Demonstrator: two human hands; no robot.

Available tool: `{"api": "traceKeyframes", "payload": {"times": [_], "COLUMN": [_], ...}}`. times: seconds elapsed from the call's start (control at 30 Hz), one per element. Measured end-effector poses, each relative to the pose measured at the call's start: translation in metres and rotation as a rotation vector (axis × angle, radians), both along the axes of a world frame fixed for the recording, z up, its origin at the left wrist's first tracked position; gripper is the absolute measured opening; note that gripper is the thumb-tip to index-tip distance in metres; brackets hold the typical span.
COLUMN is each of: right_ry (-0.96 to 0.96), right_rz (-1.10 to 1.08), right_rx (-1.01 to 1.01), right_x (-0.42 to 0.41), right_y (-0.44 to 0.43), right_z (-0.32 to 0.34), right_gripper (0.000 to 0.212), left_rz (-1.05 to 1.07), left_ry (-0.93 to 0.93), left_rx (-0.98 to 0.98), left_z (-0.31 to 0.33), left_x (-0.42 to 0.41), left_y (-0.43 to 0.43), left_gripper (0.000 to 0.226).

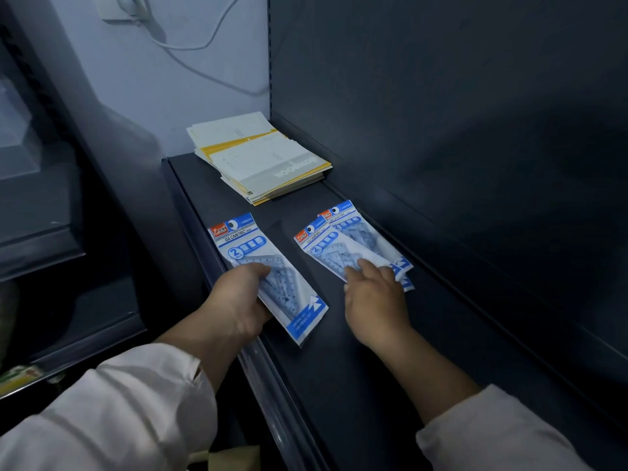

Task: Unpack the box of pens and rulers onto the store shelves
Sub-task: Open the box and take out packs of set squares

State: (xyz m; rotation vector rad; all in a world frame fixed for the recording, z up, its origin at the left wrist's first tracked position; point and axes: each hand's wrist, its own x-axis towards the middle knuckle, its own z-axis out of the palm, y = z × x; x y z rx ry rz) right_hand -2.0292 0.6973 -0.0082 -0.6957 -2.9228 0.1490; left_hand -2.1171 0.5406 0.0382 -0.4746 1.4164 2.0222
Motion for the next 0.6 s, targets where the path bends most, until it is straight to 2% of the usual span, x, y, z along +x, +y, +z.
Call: {"api": "traceKeyframes", "payload": {"times": [0.1, 0.27, 0.37, 0.4, 0.47, 0.53, 0.6], "right_ry": [-0.004, -0.114, 0.12, 0.215, 0.294, 0.254, 0.227], "right_rz": [-0.052, -0.012, -0.006, -0.005, -0.022, -0.054, -0.077], "right_rx": [-0.031, -0.087, -0.112, -0.185, -0.573, -1.065, -1.278], "right_x": [0.0, 0.002, -0.002, -0.004, -0.009, -0.011, -0.012], "right_y": [0.008, 0.008, 0.002, -0.001, -0.007, -0.014, -0.016], "right_z": [0.004, 0.003, 0.011, 0.016, 0.028, 0.038, 0.04], "right_gripper": [0.049, 0.046, 0.041, 0.039, 0.036, 0.025, 0.009], "left_rz": [-0.013, -0.073, -0.108, -0.125, -0.173, -0.21, -0.239], "left_ry": [-0.005, -0.001, -0.001, -0.001, 0.01, 0.031, 0.053], "left_rx": [0.009, 0.016, 0.054, 0.068, 0.081, 0.069, 0.05], "left_z": [-0.001, -0.004, -0.005, -0.004, -0.003, -0.004, -0.005], "left_x": [0.001, 0.001, 0.0, 0.0, 0.0, -0.001, -0.001], "left_y": [0.002, 0.004, 0.006, 0.007, 0.01, 0.013, 0.017], "left_gripper": [0.022, 0.026, 0.026, 0.026, 0.026, 0.024, 0.019]}}
